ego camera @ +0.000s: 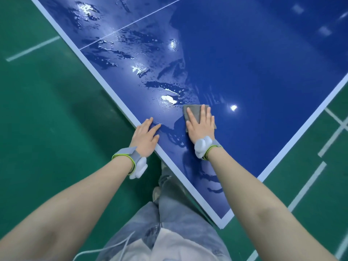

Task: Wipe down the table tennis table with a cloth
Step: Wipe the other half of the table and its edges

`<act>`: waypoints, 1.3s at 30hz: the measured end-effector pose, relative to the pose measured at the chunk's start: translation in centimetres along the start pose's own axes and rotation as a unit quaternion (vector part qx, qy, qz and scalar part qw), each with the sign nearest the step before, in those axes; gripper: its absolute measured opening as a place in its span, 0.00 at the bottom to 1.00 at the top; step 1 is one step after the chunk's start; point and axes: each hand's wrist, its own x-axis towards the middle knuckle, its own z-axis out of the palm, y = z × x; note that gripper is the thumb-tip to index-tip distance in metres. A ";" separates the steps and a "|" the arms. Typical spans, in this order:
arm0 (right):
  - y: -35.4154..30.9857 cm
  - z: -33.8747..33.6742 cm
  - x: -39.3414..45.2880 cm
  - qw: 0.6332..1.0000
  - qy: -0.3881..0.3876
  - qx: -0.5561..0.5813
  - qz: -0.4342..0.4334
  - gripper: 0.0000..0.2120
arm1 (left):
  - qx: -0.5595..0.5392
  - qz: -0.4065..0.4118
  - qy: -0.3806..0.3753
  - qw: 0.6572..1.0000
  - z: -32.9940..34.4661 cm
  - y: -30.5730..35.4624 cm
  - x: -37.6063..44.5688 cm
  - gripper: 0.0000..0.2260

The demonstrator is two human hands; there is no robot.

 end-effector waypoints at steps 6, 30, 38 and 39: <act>-0.7 0.0 -1.1 0.990 -0.012 -0.006 -0.137 0.22 | 0.058 0.012 -0.012 0.998 -0.9 -0.8 1.5 0.21; 1.1 -2.1 6.2 0.984 0.064 0.056 0.159 0.23 | 0.129 0.037 -0.005 0.991 -8.1 -4.4 11.0 0.22; -4.8 -1.2 5.0 0.996 0.045 0.057 0.053 0.28 | 0.150 0.061 0.018 0.987 -8.0 -3.4 12.7 0.25; -4.4 -1.1 4.7 0.998 0.027 0.057 0.022 0.27 | 0.152 0.067 0.020 0.986 -7.9 -3.3 12.9 0.25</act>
